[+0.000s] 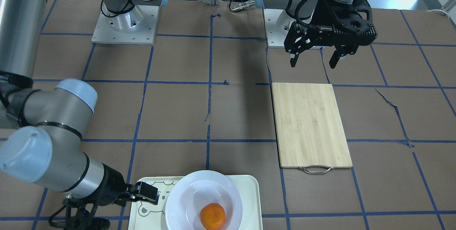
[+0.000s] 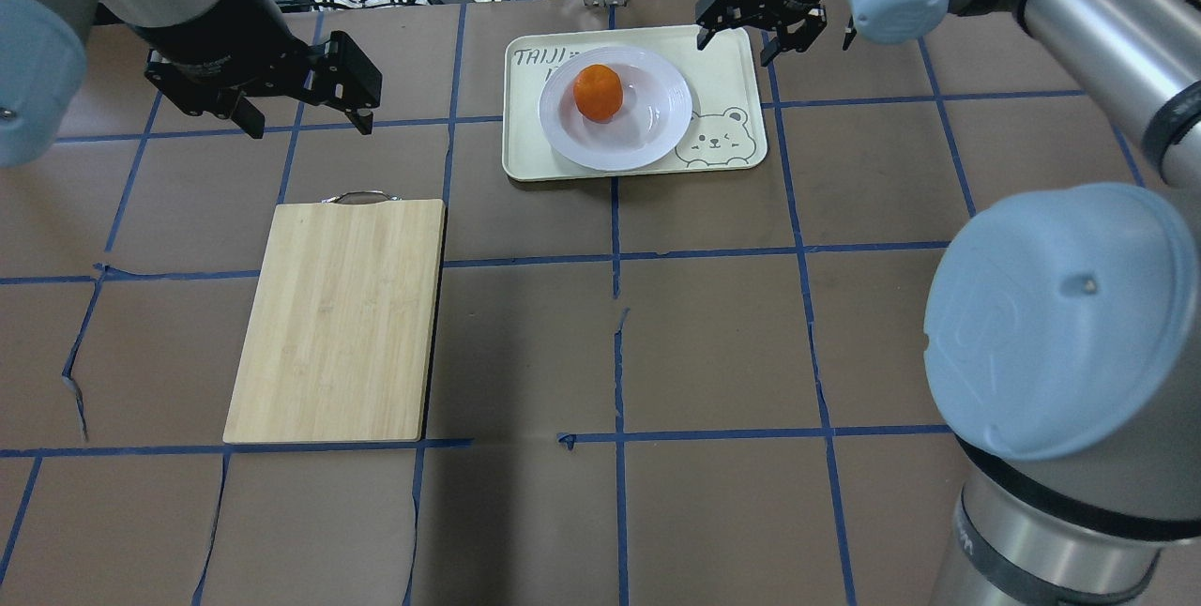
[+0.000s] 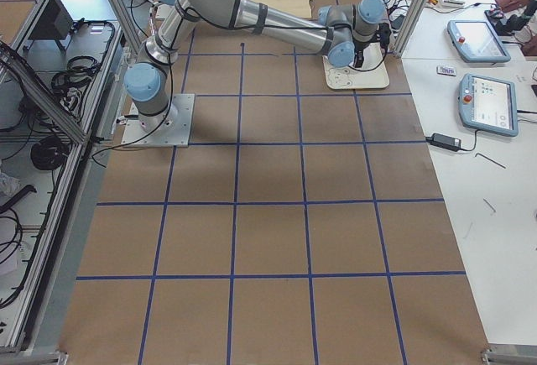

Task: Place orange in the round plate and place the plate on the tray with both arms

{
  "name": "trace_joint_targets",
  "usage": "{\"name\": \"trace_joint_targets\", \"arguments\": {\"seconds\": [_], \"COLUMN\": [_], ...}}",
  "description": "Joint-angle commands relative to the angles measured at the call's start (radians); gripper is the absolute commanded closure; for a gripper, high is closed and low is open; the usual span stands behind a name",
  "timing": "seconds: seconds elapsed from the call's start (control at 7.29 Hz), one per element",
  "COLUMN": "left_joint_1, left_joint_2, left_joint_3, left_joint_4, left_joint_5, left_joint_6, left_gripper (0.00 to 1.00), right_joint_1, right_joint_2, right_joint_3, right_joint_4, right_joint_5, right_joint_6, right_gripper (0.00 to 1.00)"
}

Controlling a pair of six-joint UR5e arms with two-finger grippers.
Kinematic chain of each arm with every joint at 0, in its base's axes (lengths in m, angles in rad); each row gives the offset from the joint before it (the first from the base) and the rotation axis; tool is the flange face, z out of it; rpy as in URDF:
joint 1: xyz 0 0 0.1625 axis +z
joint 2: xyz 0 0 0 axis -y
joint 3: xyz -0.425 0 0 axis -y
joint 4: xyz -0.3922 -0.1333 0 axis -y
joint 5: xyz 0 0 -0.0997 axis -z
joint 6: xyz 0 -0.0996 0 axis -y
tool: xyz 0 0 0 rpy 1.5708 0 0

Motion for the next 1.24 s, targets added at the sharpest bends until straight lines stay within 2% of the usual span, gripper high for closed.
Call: {"name": "trace_joint_targets", "arguments": {"seconds": [0.0, 0.14, 0.27, 0.82, 1.1], "left_joint_1": [0.0, 0.0, 0.0, 0.002, 0.002], "left_joint_2": [0.001, 0.001, 0.001, 0.001, 0.001], "left_joint_3": [0.003, 0.009, 0.009, 0.005, 0.005], "left_joint_4": [-0.002, -0.005, -0.006, -0.002, -0.002], "left_joint_5": [0.0, 0.005, 0.003, 0.002, 0.002], "left_joint_6": [0.0, 0.0, 0.0, 0.0, 0.0], "left_gripper": [0.0, 0.0, 0.0, 0.0, 0.0], "right_joint_1": [0.004, 0.004, 0.002, 0.004, 0.002], "right_joint_2": [-0.192, -0.258, -0.3, -0.395, -0.418], "right_joint_3": [0.013, 0.022, 0.038, 0.113, 0.113], "right_joint_4": [0.332, 0.418, 0.443, 0.451, 0.451], "right_joint_5": [-0.184, -0.246, -0.266, -0.265, -0.265], "right_joint_6": [0.002, 0.002, 0.0, 0.005, 0.003], "right_gripper": [0.0, 0.0, 0.0, 0.0, 0.0]}}
